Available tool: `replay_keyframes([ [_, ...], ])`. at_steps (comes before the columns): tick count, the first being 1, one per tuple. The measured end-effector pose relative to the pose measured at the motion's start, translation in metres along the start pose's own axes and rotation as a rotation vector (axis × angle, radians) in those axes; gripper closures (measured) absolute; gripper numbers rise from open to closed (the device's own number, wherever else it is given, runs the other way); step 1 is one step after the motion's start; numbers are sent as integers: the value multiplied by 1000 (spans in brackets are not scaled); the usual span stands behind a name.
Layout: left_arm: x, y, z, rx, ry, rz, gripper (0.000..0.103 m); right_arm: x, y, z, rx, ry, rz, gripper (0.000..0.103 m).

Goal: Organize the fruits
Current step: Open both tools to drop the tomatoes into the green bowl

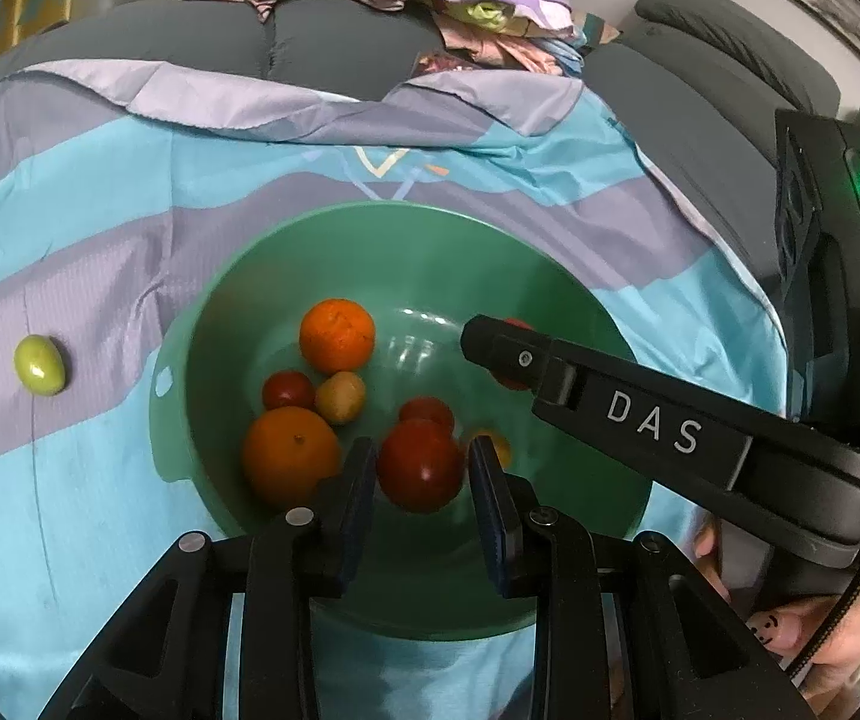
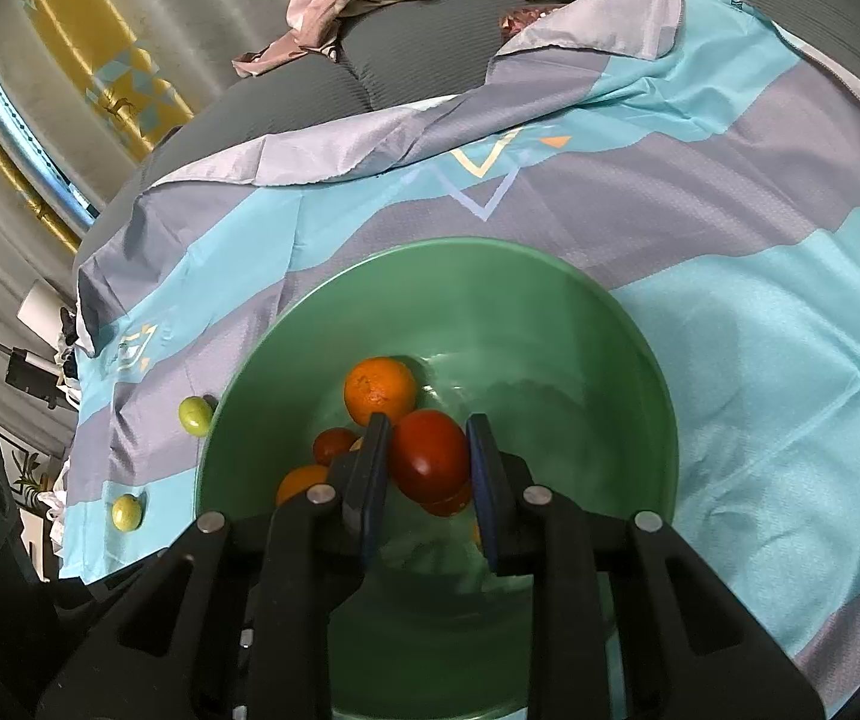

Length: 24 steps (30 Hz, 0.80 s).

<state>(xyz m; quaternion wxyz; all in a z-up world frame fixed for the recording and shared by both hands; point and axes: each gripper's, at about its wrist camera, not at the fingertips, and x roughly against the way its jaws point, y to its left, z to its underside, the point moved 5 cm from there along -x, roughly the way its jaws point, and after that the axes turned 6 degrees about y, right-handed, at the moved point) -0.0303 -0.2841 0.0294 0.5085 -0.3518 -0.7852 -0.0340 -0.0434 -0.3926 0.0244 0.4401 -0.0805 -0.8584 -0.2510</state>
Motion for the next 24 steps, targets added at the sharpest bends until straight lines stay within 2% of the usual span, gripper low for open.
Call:
replay_keyframes([
  [1, 1, 0, 0, -1, -5, 5, 73, 0, 0, 0, -3, 0, -2, 76],
  [5, 6, -3, 0, -19, -9, 11, 73, 3, 3, 0, 1, -11, -25, 62],
  [7, 10, -3, 0, -19, -20, 3, 69, 6, 4, 0, 7, -28, -9, 51],
  [8, 13, -3, -1, -18, -29, 3, 63, 8, 5, 0, 7, -35, -5, 46],
  [9, 17, -2, -1, -17, -37, 4, 60, 9, 5, -1, 5, -43, -3, 46],
  [11, 23, 0, -1, -15, -50, 3, 58, 13, 4, -2, 0, -56, -11, 46],
  [18, 64, 31, 1, 39, -102, -27, 58, 21, 8, -3, -3, -89, -4, 46],
  [24, 112, 96, 13, 133, -175, -166, 57, 26, 25, -1, 33, -115, 0, 44],
])
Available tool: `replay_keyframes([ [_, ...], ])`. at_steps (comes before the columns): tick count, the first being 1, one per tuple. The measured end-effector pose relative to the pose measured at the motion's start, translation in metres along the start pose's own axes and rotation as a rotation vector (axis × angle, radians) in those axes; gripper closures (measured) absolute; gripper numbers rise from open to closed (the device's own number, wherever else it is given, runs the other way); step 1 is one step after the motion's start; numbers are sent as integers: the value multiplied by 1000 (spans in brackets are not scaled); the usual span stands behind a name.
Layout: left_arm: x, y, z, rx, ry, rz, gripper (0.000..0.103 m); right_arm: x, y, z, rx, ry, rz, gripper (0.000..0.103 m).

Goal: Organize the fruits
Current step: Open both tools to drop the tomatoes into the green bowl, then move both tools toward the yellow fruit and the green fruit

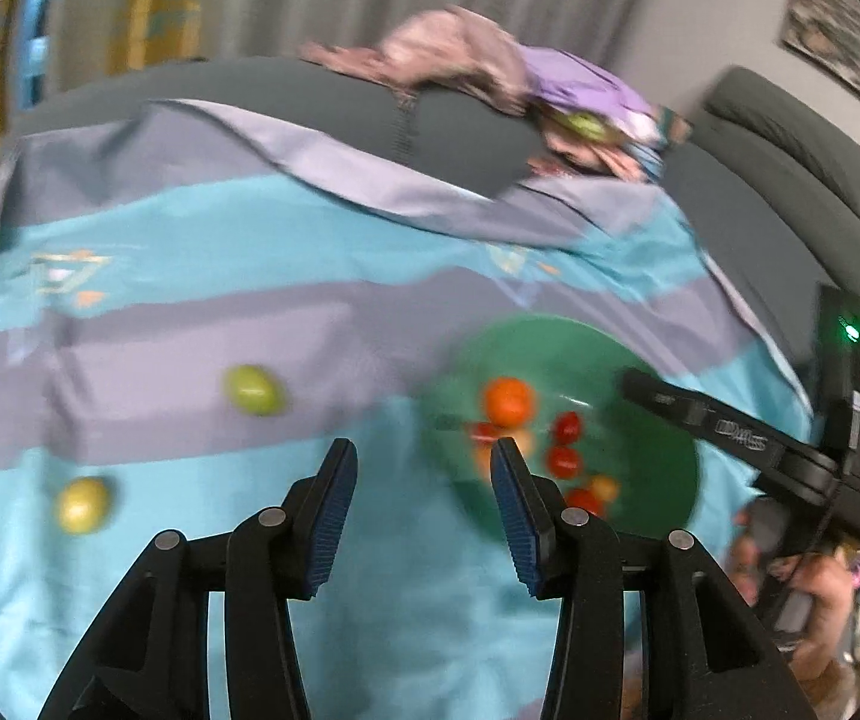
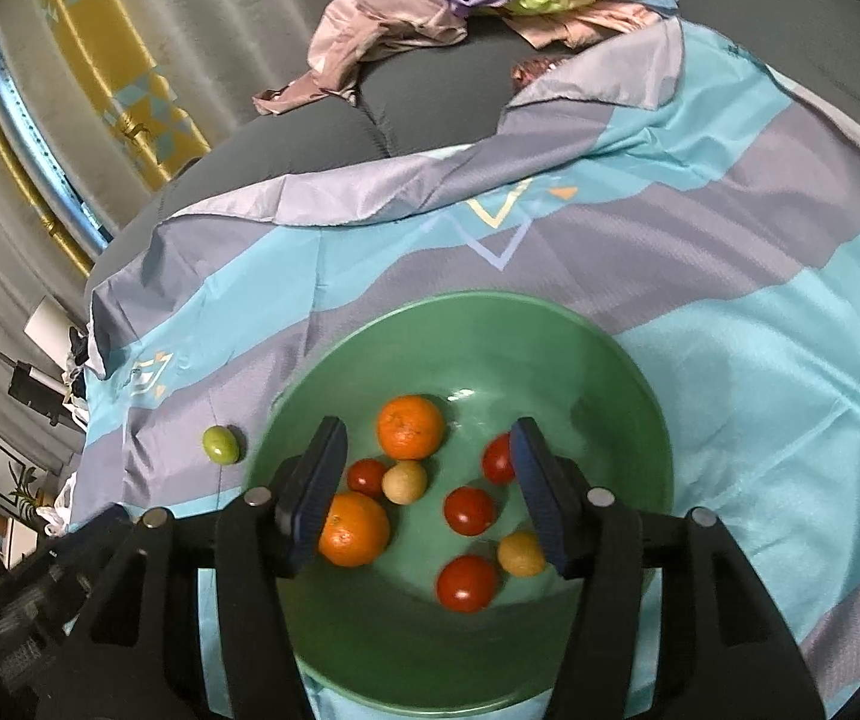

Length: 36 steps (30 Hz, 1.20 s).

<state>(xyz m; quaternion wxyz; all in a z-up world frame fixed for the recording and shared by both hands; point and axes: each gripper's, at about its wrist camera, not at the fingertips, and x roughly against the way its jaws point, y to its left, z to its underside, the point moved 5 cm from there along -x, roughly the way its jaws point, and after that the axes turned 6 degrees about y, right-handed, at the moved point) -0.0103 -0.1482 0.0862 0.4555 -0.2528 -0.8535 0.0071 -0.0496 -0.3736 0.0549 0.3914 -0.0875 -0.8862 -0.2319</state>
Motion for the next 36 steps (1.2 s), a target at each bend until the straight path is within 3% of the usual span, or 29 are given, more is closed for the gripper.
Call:
replay_keyframes([
  [6, 16, 83, 9, 140, -57, -143, 48, -3, 28, 5, 74, -8, 23, 40],
  [11, 10, 139, 16, 291, -41, -185, 48, -13, 57, 12, 144, 8, 9, 39],
  [15, 9, 167, 22, 342, -33, -208, 48, -21, 91, 18, 201, 36, -23, 39],
  [17, 3, 176, 24, 370, -18, -193, 48, -28, 114, 21, 238, 64, -57, 39],
  [22, -14, 183, 25, 364, 35, -181, 48, -72, 176, 33, 299, 228, -198, 40],
  [29, -35, 184, 29, 319, 108, -207, 48, -139, 208, 29, 445, 289, -9, 42],
  [36, -55, 184, 33, 259, 175, -259, 48, -178, 206, 26, 490, 357, 38, 54],
])
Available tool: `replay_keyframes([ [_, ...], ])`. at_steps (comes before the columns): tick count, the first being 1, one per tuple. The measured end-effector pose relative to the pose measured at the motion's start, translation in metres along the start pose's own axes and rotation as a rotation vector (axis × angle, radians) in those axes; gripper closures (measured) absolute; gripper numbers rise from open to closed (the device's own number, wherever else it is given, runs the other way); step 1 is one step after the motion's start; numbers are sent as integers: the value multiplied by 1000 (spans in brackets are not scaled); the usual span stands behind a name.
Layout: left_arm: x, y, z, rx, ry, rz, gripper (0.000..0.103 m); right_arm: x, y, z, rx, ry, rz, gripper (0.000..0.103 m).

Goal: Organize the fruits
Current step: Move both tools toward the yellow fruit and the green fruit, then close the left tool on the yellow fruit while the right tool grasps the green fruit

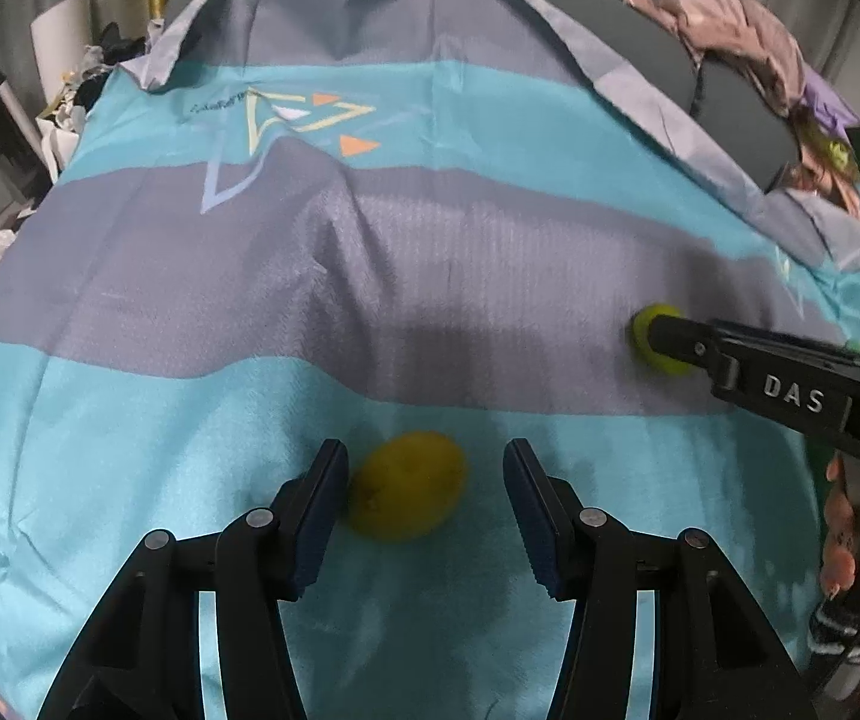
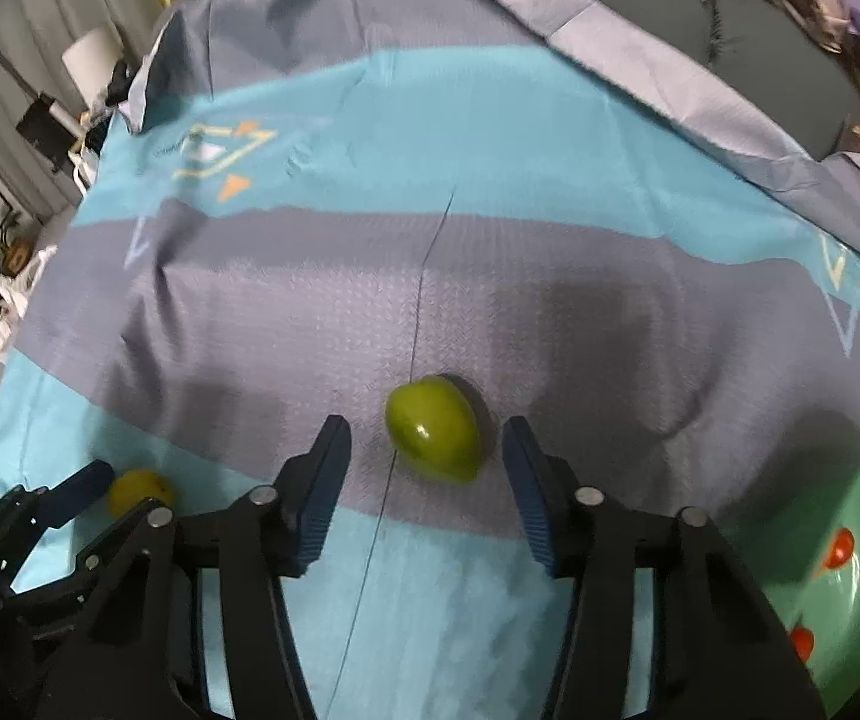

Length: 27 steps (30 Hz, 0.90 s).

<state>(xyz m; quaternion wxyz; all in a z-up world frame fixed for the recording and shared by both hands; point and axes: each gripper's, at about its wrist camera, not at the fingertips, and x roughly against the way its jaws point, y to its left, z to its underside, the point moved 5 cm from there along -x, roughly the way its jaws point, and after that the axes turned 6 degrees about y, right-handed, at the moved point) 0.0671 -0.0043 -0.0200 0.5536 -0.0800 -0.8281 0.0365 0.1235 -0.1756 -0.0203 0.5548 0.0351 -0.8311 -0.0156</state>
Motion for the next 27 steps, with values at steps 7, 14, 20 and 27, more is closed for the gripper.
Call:
replay_keyframes([
  [7, -16, 2, 2, -12, 41, -31, 59, -18, 1, 2, 10, 33, 0, 65],
  [14, -17, 1, 0, -9, 16, -21, 62, -17, -1, 3, -15, 11, -37, 68],
  [20, -7, -1, 0, 1, -14, -25, 62, -3, 2, 15, -44, -1, -102, 68],
  [27, 8, -8, 3, -4, -48, 37, 63, 31, 9, 43, -53, -39, -179, 68],
])
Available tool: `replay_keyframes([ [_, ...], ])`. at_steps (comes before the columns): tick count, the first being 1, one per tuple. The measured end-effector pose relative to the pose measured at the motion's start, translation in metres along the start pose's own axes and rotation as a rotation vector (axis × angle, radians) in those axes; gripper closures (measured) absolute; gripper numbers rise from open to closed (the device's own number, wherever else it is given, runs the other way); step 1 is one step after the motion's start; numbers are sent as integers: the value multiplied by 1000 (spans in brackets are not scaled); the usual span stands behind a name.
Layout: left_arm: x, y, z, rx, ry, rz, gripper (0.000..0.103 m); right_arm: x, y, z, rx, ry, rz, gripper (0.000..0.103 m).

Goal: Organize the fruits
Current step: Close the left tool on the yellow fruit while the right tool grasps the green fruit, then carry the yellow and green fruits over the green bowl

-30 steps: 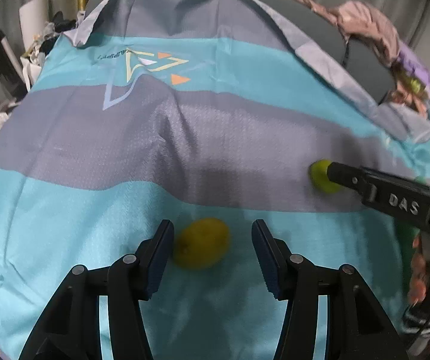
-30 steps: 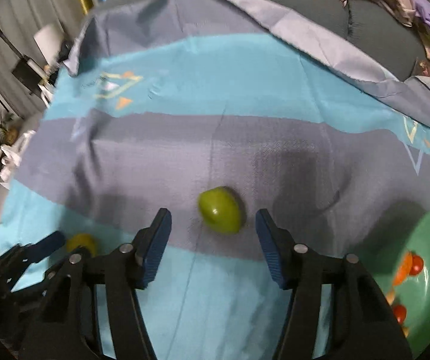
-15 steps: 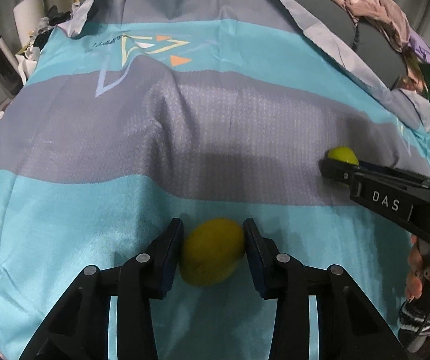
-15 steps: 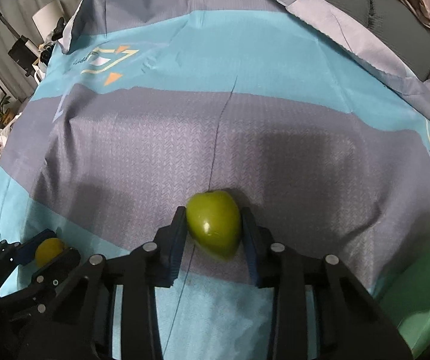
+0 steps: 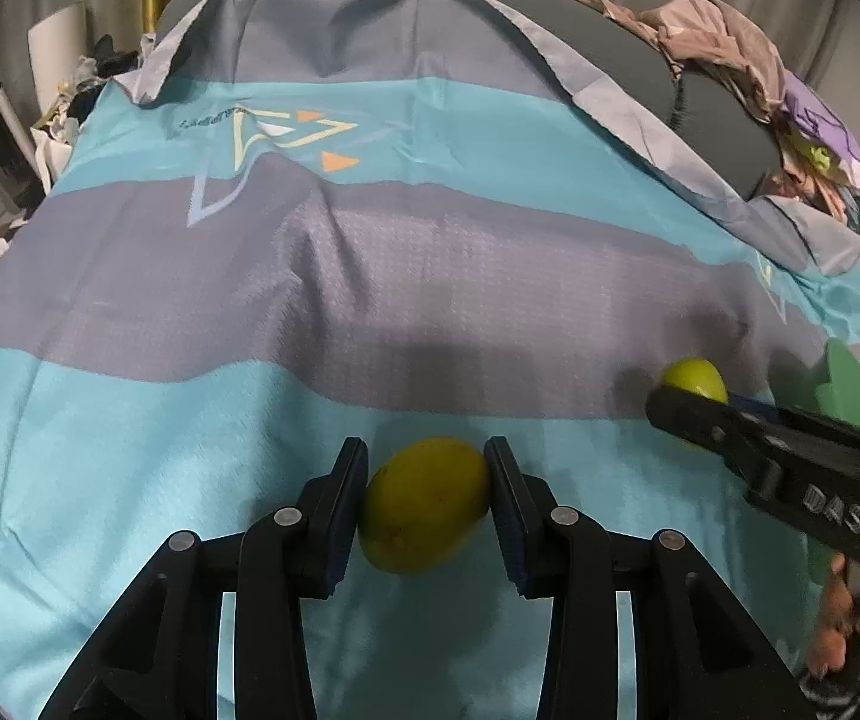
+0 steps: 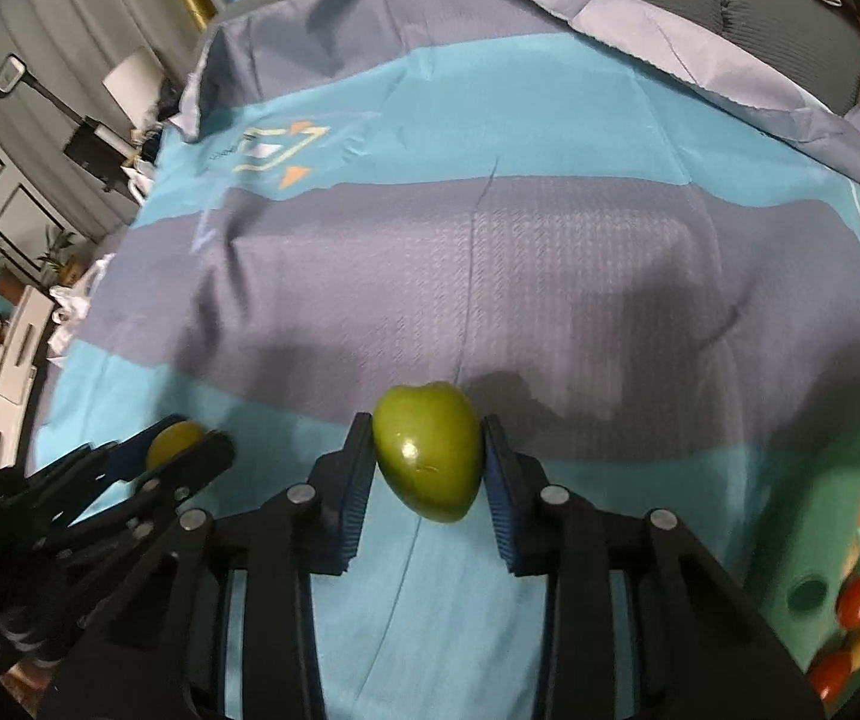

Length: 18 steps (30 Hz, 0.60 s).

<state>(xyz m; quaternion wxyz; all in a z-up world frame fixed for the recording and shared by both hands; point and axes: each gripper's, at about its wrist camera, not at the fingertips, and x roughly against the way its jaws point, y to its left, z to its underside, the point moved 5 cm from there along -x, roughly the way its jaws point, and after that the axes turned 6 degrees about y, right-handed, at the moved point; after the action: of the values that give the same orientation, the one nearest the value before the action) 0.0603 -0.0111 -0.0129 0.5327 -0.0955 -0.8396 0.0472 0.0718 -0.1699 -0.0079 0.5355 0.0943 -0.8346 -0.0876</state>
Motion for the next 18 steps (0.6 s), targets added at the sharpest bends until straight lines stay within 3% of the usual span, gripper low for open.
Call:
replay_keyframes([
  [10, 23, -27, 6, -36, -59, 71, 63, 44, -2, 37, -22, -84, -48, 67],
  [18, 43, -52, 13, -78, -107, 110, 63, 65, -13, 48, -63, -149, -102, 67],
])
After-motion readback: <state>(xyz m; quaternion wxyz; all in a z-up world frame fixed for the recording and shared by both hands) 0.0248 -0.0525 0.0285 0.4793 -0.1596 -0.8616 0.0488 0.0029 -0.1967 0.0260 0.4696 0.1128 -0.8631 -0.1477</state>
